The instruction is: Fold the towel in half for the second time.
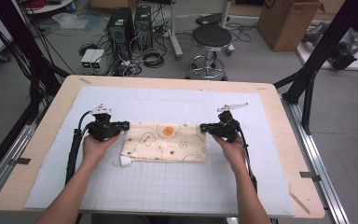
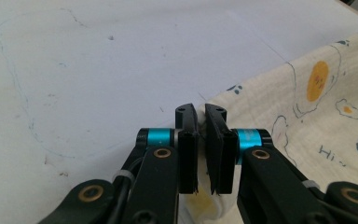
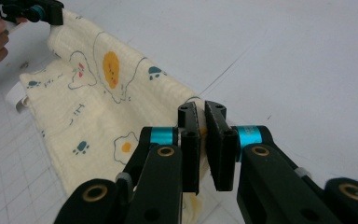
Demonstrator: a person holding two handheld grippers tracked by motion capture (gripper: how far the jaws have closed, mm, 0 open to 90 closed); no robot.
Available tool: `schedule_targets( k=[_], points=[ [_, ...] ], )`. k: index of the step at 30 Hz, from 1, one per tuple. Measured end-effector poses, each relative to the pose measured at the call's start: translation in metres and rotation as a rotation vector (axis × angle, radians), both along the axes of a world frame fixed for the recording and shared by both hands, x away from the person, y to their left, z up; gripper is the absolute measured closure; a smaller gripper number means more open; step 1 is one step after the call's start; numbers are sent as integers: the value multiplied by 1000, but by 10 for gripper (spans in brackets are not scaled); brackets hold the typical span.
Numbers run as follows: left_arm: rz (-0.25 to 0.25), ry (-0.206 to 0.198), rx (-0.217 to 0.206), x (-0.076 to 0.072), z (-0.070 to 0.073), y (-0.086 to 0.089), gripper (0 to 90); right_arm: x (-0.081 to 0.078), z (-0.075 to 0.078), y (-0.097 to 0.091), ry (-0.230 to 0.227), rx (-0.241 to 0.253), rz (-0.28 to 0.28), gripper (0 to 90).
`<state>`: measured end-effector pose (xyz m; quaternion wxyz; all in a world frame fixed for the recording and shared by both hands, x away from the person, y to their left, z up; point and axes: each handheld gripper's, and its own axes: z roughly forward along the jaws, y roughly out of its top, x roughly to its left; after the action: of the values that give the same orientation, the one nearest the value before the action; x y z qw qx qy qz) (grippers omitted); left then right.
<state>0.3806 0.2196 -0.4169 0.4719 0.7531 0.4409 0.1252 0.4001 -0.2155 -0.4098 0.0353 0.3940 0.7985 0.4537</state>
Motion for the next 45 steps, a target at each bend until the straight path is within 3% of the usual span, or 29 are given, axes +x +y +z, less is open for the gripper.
schedule_targets(
  k=[5,16,24,29,33,39,45],
  points=[
    [-6,-3,-21,-7,-2,3,833,-6,0,-1,-10,4,19,849],
    [-31,-20,-6,-22,-6,3,833,-23,0,-2,-28,17,49,847],
    [-91,-23,26,-36,-3,3,829,-37,-1,-1,-43,13,81,842],
    [-94,-20,11,-43,-7,7,829,-46,-6,-5,-30,18,84,838],
    [-118,-17,44,-50,-9,4,829,-50,-10,-3,-22,-1,93,834],
    [-147,-18,49,-57,-11,6,828,-58,-11,-4,-24,-13,106,830],
    [-160,-8,79,-63,-15,6,816,-64,-16,-5,-13,-22,117,809]
  ],
)
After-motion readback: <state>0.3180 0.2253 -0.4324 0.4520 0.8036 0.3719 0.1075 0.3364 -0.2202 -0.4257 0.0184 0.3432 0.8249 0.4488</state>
